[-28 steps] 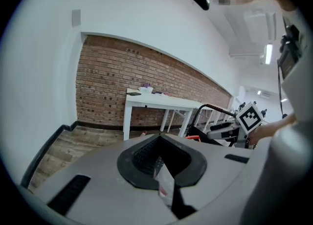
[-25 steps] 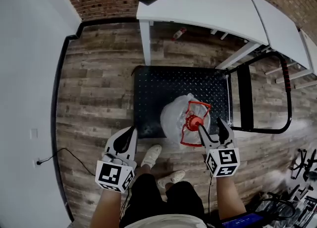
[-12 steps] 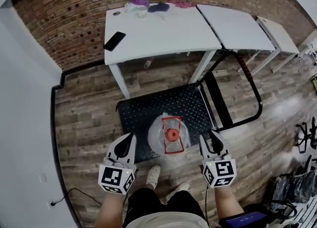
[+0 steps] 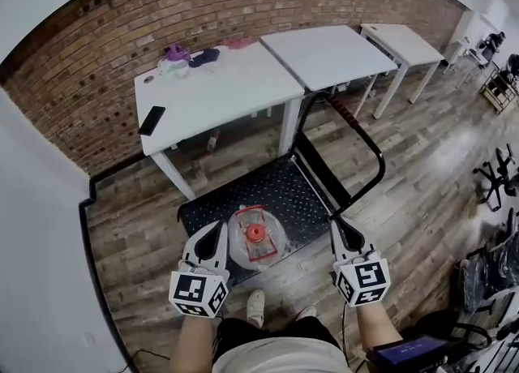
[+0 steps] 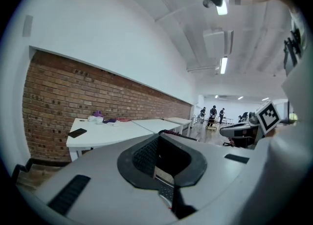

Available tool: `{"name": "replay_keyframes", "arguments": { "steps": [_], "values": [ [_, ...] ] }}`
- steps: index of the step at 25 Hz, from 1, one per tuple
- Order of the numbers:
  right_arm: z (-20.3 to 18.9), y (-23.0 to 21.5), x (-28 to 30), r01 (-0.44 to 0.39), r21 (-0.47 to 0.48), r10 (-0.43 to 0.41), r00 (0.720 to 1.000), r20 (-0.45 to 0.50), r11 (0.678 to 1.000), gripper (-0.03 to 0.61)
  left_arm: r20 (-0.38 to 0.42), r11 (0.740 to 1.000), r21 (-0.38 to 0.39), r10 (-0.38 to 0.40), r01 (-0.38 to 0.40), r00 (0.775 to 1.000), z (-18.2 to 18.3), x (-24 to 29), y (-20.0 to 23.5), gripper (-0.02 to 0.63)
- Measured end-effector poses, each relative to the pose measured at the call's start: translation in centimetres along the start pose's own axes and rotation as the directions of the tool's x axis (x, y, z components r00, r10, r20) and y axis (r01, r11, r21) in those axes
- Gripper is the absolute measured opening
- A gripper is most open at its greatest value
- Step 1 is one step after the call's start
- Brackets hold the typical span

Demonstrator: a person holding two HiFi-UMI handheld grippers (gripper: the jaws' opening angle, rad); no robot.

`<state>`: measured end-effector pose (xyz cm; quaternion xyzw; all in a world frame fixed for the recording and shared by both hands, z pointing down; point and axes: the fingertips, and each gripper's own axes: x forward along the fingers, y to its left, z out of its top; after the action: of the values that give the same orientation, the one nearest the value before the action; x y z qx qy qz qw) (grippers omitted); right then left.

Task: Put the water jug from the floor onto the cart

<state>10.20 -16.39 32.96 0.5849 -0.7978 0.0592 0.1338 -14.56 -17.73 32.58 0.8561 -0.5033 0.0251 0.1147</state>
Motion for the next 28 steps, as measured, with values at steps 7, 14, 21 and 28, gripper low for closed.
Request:
{"name": "replay_keyframes", "arguments": {
  "steps": [7, 14, 21, 28],
  "values": [
    [2.6, -5.0, -5.1, 0.087, 0.019, -0.088, 0.993, 0.072, 0.996, 0.012, 0.05, 0.993, 0.038, -0.11, 0.108, 0.993, 4.2, 1.6, -7.0, -0.006],
    [4.4, -8.7, -9.8, 0.174, 0.028, -0.176, 0.976, 0.131, 0.984, 0.003, 0.069, 0.968, 0.073, -0.243, 0.238, 0.968, 6.0, 3.1, -13.8, -0.006],
    [4.8, -10.5, -14.2, 0.295, 0.049, -0.299, 0.94, 0.163, 0.954, 0.002, 0.05, 0.933, 0.099, -0.351, 0.345, 0.935, 6.7, 4.6, -17.5, -0.006],
    [4.4, -11.5, -16.1, 0.335, 0.046, -0.338, 0.928, 0.159, 0.941, 0.002, 0.047, 0.918, 0.112, -0.387, 0.38, 0.921, 7.0, 5.1, -19.4, -0.006]
  ]
}}
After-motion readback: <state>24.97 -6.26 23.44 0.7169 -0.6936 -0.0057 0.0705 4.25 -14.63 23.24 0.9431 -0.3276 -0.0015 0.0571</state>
